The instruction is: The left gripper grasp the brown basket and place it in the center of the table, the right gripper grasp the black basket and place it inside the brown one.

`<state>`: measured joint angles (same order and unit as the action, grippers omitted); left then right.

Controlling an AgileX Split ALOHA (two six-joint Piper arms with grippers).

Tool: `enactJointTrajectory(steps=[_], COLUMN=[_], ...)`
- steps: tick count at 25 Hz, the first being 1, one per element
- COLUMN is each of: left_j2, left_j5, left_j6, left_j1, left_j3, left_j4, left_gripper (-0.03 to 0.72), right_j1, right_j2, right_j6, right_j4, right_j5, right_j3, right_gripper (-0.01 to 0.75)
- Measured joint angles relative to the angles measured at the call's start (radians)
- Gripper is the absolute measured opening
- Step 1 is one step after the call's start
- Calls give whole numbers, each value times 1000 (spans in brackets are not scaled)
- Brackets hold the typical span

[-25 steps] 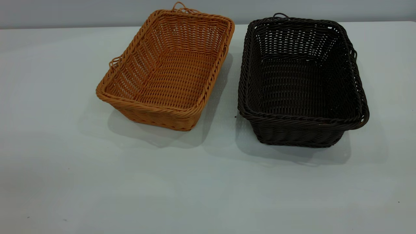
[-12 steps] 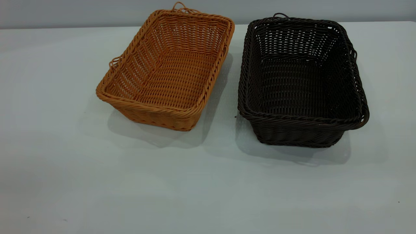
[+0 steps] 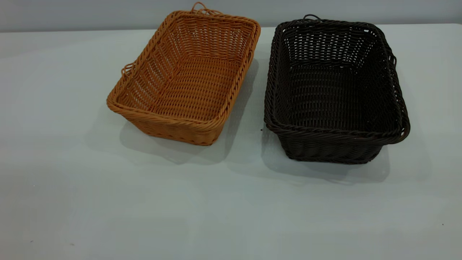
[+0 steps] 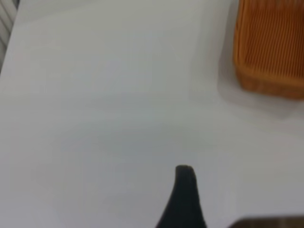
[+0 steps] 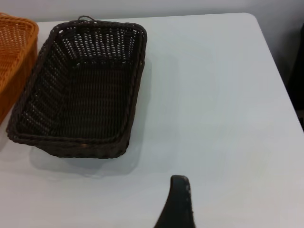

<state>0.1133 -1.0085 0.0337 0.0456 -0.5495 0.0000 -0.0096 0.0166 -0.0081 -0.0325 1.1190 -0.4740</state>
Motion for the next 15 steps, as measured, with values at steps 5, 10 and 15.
enactJointTrajectory(steps=[5,10,15], left_j2=[290,593,912], left_j5=[176,380,593], left_j6=[0,-22,-41], left_j1=[0,0,2], left_j3=[-75,-134,-208], left_j4=[-16,-17,-16], left_gripper=[564,564,564], right_j1=[0,0,0], right_j2=[0,0,0], right_j6=[0,0,1], right_j4=[-12,-17,-60], right_j5=[0,0,0], right_j3=[0,0,0], right_gripper=[574,574,574])
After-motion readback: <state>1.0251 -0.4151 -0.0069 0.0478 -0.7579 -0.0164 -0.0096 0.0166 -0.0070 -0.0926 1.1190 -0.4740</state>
